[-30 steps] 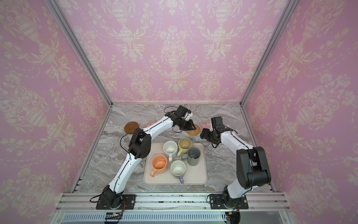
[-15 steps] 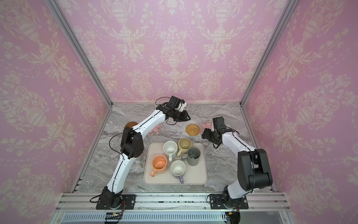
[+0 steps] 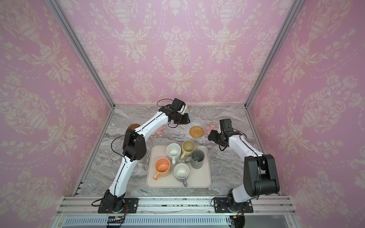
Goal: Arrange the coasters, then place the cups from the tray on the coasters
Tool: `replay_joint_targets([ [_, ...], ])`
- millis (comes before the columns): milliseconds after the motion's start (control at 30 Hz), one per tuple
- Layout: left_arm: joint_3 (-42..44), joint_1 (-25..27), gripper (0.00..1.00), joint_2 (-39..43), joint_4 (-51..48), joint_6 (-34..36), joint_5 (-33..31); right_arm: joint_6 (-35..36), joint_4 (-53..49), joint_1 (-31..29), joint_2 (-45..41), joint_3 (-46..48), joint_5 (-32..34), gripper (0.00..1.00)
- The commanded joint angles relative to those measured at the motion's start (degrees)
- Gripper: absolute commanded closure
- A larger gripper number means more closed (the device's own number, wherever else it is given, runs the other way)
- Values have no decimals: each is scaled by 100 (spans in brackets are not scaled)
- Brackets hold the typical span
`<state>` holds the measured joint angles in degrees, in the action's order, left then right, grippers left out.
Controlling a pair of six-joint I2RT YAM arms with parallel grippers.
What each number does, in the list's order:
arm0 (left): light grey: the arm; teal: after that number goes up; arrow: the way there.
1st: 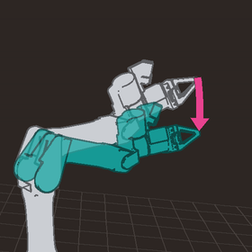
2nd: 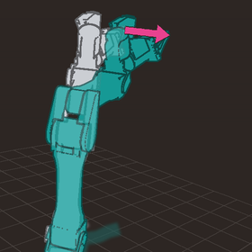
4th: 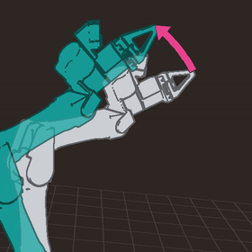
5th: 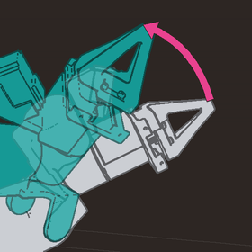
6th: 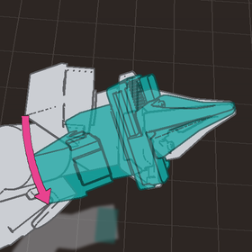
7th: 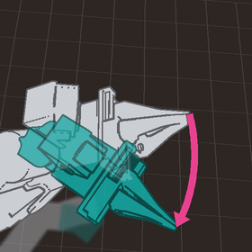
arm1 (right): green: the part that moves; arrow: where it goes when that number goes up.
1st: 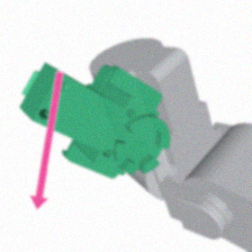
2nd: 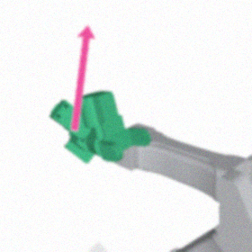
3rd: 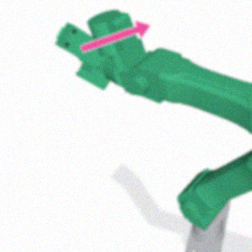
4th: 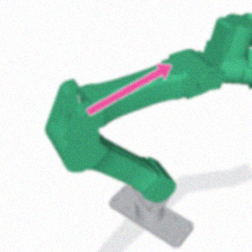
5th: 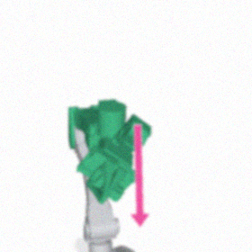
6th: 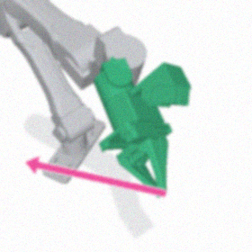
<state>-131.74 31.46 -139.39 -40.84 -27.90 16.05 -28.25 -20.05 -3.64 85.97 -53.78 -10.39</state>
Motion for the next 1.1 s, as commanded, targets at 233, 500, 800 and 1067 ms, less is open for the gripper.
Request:
replay_joint_targets([
  [233, -663, -360, 70, -692, 331, -154, -358, 108, -127, 90, -357, 202, 160, 28],
  [500, -1033, -362, 71, -1156, 853, -316, -255, 136, -217, 137, -509, 218, 222, 28],
  [800, -1177, -360, 71, -1578, 1364, -591, -207, 188, -324, 169, -708, 297, 310, 27],
  [1067, -1196, -378, 71, -1807, 1441, -832, -340, 222, -348, 202, -880, 402, 323, 27],
])
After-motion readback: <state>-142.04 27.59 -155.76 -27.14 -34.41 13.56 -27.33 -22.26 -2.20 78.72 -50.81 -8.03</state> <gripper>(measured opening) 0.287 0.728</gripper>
